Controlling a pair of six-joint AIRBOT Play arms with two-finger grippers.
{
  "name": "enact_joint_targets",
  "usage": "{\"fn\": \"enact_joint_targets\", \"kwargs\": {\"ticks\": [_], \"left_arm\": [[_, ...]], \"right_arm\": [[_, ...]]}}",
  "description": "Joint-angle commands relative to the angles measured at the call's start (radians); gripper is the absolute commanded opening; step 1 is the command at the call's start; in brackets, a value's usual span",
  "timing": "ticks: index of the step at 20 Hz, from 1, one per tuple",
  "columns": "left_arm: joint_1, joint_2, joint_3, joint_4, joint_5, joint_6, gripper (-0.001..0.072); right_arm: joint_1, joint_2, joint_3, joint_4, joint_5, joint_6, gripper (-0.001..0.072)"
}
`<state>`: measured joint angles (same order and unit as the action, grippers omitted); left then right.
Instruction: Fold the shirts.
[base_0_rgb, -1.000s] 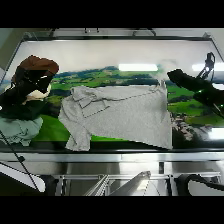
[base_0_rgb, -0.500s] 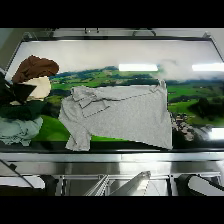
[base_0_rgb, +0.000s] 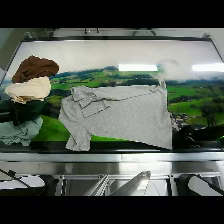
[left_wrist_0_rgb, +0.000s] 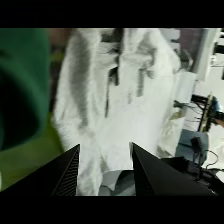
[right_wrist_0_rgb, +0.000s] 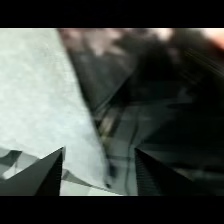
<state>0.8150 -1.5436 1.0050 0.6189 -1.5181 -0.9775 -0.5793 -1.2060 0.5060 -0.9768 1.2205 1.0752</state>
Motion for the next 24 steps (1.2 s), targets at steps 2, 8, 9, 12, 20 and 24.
{"fn": "enact_joint_targets", "kwargs": {"ticks": [2,8,9,12,20,24], "left_arm": [[0.006,0.004,-0.001,0.097,0.030,-0.020,0.0337],[-0.040,0.004,-0.076,0.150,0.112,-0.019,0.0341],[-0.075,0.004,-0.097,0.174,0.142,-0.019,0.0342],[-0.180,-0.013,-0.090,0.175,0.217,-0.019,0.0345],[-0.463,-0.241,0.102,0.217,0.158,-0.080,0.0623],[-0.549,-0.323,0.216,0.227,0.046,-0.078,0.0223]], "right_arm": [[0.154,-0.066,-0.061,0.101,-0.140,-0.030,0.0458],[0.213,-0.112,-0.060,0.230,-0.174,-0.059,0.0011],[0.213,-0.112,-0.060,0.238,-0.174,-0.059,0.0011],[0.213,-0.112,-0.060,0.241,-0.166,-0.062,0.0011],[0.213,-0.112,-0.060,0.298,-0.143,-0.112,0.0011],[0.213,-0.111,-0.060,0.308,-0.098,-0.112,0.0011]]}}
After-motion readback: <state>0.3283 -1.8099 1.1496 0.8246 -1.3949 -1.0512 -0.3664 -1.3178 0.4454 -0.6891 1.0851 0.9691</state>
